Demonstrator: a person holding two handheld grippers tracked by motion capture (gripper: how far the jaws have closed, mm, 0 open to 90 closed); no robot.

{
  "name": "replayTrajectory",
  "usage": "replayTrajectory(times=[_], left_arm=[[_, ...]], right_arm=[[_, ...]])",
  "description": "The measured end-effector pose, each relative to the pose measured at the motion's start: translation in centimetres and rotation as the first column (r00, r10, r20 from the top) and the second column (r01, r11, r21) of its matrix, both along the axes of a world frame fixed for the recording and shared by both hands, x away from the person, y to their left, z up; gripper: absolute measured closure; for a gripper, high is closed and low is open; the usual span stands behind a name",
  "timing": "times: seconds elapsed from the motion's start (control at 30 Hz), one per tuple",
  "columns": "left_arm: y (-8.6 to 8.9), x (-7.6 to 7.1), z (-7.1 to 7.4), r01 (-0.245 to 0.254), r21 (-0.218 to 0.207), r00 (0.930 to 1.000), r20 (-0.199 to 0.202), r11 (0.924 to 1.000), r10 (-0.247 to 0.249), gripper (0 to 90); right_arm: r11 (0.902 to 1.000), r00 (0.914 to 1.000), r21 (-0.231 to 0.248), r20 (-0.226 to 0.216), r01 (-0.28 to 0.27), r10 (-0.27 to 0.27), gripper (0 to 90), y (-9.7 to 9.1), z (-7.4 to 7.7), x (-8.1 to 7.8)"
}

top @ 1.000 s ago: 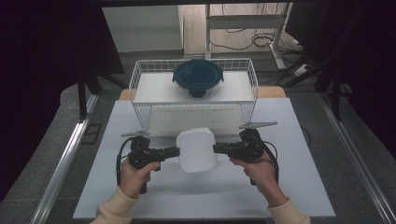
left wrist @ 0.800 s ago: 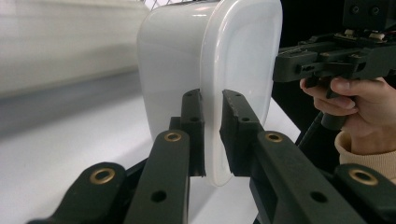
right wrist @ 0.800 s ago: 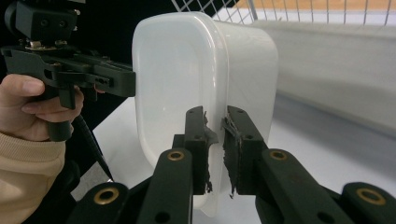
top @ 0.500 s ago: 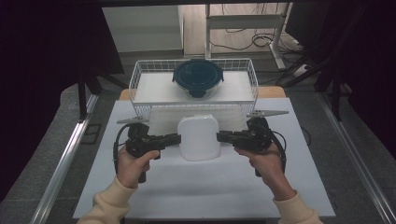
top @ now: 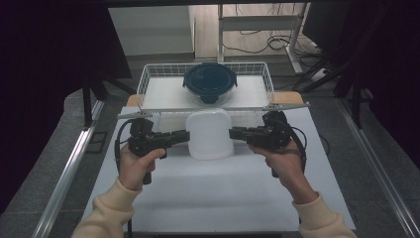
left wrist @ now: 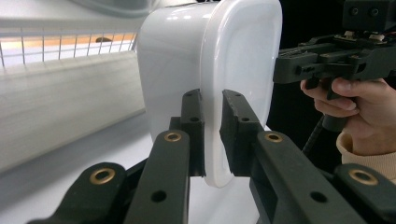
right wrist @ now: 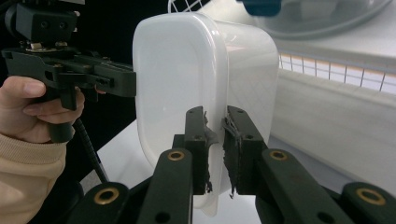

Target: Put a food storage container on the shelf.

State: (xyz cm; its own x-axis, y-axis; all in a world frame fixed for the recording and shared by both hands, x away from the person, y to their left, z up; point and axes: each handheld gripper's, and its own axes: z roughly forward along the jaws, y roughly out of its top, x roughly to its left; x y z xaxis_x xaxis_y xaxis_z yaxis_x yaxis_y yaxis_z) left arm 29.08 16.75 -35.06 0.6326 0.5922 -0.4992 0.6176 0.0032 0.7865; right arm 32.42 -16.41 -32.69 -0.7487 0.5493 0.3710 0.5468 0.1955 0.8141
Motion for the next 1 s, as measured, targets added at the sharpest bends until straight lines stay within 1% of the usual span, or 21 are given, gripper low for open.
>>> replayTrajectory(times=[0.07, 0.1, 0.2, 0.23, 0.3, 0.37, 0.4, 0.43, 0.47, 0.5, 0.53, 0.57, 0.63, 0.67, 0.7, 0.73, 0.77, 0.83, 0.87, 0.9, 1.0], left_arm=[[0.0, 0.2, 0.5, 0.0, 0.001, 1.0, 0.003, 1.0, 0.0, 80.0], [0.1, 0.4, 0.9, 0.002, -0.001, 1.0, 0.003, 1.0, -0.002, 80.0], [0.2, 0.6, 1.4, 0.005, -0.005, 1.0, 0.004, 1.0, -0.005, 80.0], [0.3, 0.7, 1.6, 0.005, -0.006, 1.0, 0.006, 1.0, -0.005, 80.0], [0.4, 1.1, 2.3, 0.006, -0.01, 0.9999, 0.01, 0.9999, -0.006, 79.9], [0.4, 1.2, 2.6, 0.006, -0.013, 0.9999, 0.012, 0.9999, -0.006, 79.9], [0.4, 1.5, 3.1, 0.006, -0.011, 0.9999, 0.015, 0.9999, -0.006, 79.9], [0.4, 1.5, 3.1, 0.006, -0.011, 0.9999, 0.015, 0.9999, -0.006, 79.9], [0.4, 1.6, 3.4, 0.006, -0.01, 0.9998, 0.018, 0.9999, -0.006, 79.9], [0.4, 1.8, 3.7, 0.007, -0.01, 0.9998, 0.019, 0.9999, -0.007, 79.9], [0.5, 2.0, 4.0, 0.009, -0.008, 0.9998, 0.02, 0.9999, -0.009, 79.9], [0.5, 2.2, 4.3, 0.009, -0.008, 0.9998, 0.02, 0.9999, -0.009, 79.9], [0.4, 2.7, 4.9, 0.006, -0.009, 0.9997, 0.023, 0.9999, -0.006, 79.9], [0.4, 3.3, 5.6, 0.002, -0.002, 0.9997, 0.025, 1.0, -0.002, 79.7], [0.4, 3.3, 5.6, 0.002, -0.002, 0.9997, 0.025, 1.0, -0.002, 79.7], [0.3, 3.9, 6.3, 0.0, 0.0, 0.9997, 0.026, 1.0, 0.0, 79.7], [0.3, 3.9, 6.3, 0.0, 0.0, 0.9997, 0.026, 1.0, 0.0, 79.7], [0.4, 4.5, 7.0, 0.0, 0.0, 0.9995, 0.031, 1.0, 0.0, 79.7], [0.5, 5.0, 7.6, 0.0, -0.002, 0.9995, 0.032, 1.0, 0.0, 79.7], [0.5, 5.0, 7.6, 0.0, -0.002, 0.9995, 0.032, 1.0, 0.0, 79.7], [0.7, 6.0, 8.4, 0.001, -0.01, 0.9995, 0.031, 0.9999, -0.001, 79.6]], right_arm=[[1.0, 1.0, 0.0, 0.002, 0.001, -0.001, 79.5, 0.0, 0.2, 0.1], [1.0, 1.0, 0.004, -0.001, 0.003, -0.003, 79.6, 0.1, 0.7, 0.2], [1.0, 1.0, 0.006, -0.003, 0.002, -0.002, 79.5, 0.1, 1.1, 0.4], [1.0, 1.0, 0.004, 0.002, 0.0, 0.0, 79.6, 0.2, 1.7, 0.6], [1.0, 1.0, 0.001, 0.007, 0.001, -0.001, 79.6, 0.3, 2.3, 0.8], [1.0, 1.0, 0.001, 0.007, 0.002, -0.002, 79.6, 0.3, 2.5, 0.8], [1.0, 0.9999, -0.002, 0.014, 0.005, -0.005, 79.6, 0.4, 3.2, 1.0], [1.0, 0.9999, -0.002, 0.014, 0.005, -0.005, 79.6, 0.4, 3.2, 1.0], [1.0, 0.9998, -0.004, 0.02, 0.007, -0.007, 79.6, 0.4, 3.8, 1.2], [1.0, 0.9998, -0.004, 0.02, 0.007, -0.007, 79.6, 0.4, 3.8, 1.2], [0.9999, 0.9997, -0.004, 0.022, 0.009, -0.009, 79.6, 0.4, 4.4, 1.5], [0.9999, 0.9997, -0.004, 0.022, 0.009, -0.009, 79.6, 0.4, 4.4, 1.5], [0.9999, 0.9997, -0.003, 0.022, 0.012, -0.012, 79.6, 0.5, 5.0, 1.9], [0.9997, 0.9995, -0.009, 0.023, 0.023, -0.023, 79.6, 0.5, 5.8, 2.4], [0.9997, 0.9995, -0.009, 0.023, 0.023, -0.023, 79.6, 0.5, 5.8, 2.4], [0.9995, 0.9993, -0.014, 0.024, 0.028, -0.027, 79.6, 0.5, 6.3, 2.9], [0.9995, 0.9993, -0.014, 0.024, 0.028, -0.027, 79.6, 0.5, 6.3, 2.9], [0.9996, 0.9995, -0.005, 0.019, 0.027, -0.027, 79.7, 0.5, 7.0, 3.5], [0.9995, 0.9993, -0.005, 0.02, 0.031, -0.031, 79.7, 0.6, 7.7, 4.0], [0.9995, 0.9993, -0.005, 0.02, 0.031, -0.031, 79.7, 0.6, 7.7, 4.0], [0.9994, 0.9991, -0.007, 0.024, 0.034, -0.034, 79.7, 0.9, 8.7, 4.7]])
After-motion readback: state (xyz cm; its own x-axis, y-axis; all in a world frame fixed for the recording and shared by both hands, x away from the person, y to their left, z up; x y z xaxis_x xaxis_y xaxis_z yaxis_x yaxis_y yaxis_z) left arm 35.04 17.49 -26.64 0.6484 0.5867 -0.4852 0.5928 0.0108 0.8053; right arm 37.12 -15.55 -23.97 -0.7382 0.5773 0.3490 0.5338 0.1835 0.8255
